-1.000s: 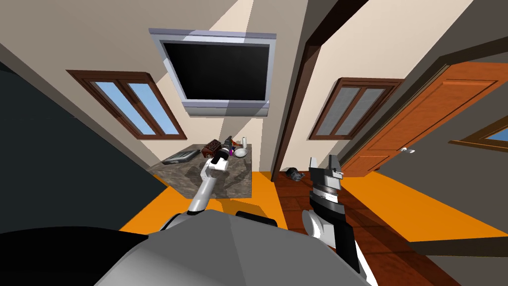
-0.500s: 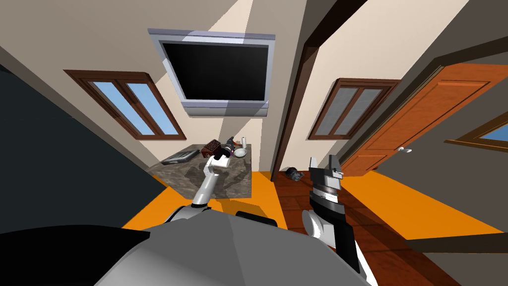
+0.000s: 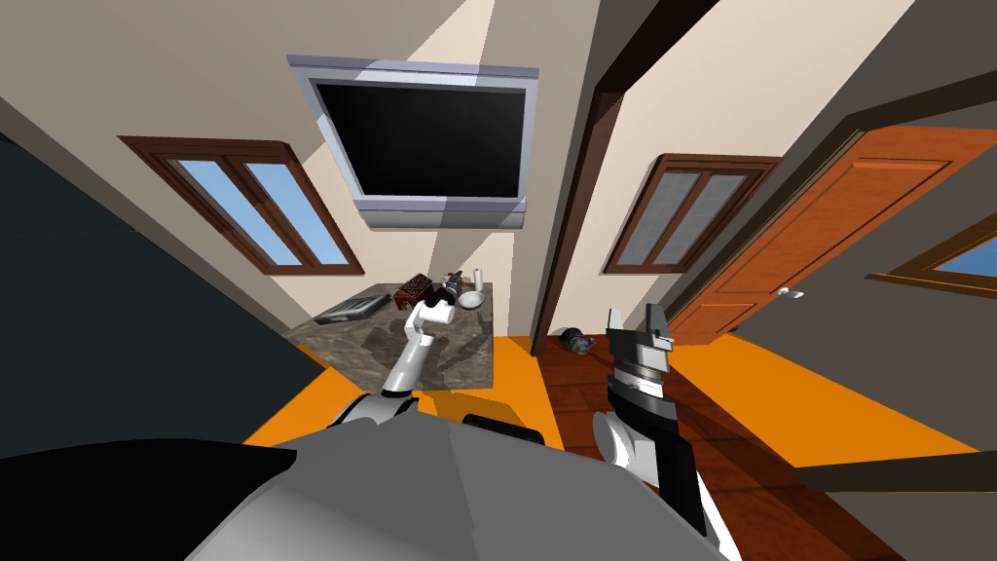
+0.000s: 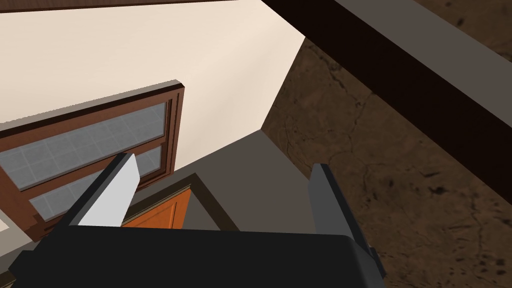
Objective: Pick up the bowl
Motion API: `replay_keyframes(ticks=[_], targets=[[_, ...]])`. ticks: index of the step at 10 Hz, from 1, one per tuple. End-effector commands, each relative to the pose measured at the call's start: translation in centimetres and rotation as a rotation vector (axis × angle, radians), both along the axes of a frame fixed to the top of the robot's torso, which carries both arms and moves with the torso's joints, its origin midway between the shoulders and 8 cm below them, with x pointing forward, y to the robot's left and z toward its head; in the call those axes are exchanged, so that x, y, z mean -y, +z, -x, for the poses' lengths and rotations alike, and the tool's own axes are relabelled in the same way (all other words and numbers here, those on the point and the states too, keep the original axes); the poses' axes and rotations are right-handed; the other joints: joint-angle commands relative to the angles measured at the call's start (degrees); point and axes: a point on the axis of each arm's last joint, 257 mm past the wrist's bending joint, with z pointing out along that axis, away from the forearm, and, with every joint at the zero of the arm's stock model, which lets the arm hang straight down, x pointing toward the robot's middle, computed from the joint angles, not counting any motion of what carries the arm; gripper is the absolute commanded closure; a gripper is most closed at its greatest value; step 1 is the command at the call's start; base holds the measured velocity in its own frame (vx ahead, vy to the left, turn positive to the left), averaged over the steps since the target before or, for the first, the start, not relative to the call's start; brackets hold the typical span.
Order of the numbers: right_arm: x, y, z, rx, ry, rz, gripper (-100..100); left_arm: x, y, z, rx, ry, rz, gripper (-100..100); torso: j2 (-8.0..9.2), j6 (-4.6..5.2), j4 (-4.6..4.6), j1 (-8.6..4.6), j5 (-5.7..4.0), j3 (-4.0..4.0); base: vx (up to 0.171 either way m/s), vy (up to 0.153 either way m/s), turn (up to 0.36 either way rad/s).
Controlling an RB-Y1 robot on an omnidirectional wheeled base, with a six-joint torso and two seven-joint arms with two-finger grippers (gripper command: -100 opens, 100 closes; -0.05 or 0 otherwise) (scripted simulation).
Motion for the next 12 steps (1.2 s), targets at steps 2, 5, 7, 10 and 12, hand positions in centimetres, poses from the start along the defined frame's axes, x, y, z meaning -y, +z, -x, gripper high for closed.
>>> replay_keyframes(ticks=[2,5,7,10,12], targets=[[0.0,0.0,0.0,0.000,0.000,0.000,0,0.7,-1.2,-0.9,-0.071,-0.009,0.015,-100,-0.02,0.02,0.00,0.00,0.00,-0.01,0.008,0.004,-0.012],[0.0,0.0,0.0,0.000,0.000,0.000,0,1.4,-2.3,-1.6,-0.141,-0.018,0.025,-100,-0.04,0.01,-0.01,0.01,0.00,-0.02,0.008,0.004,-0.005],[0.0,0.0,0.0,0.000,0.000,0.000,0,2.2,-3.0,-2.2,-0.192,-0.032,0.031,-100,-0.02,0.00,-0.01,0.02,0.01,-0.01,0.011,0.008,-0.001],[0.0,0.0,0.0,0.000,0.000,0.000,0,2.9,-4.6,-2.5,-0.280,-0.039,0.036,-100,-0.04,-0.01,-0.01,0.02,0.01,-0.02,0.017,0.009,-0.002],[0.0,0.0,0.0,0.000,0.000,0.000,0,2.8,-5.6,-2.1,-0.321,-0.032,0.038,-100,-0.08,0.00,-0.02,0.04,0.01,-0.05,0.017,0.010,-0.003]])
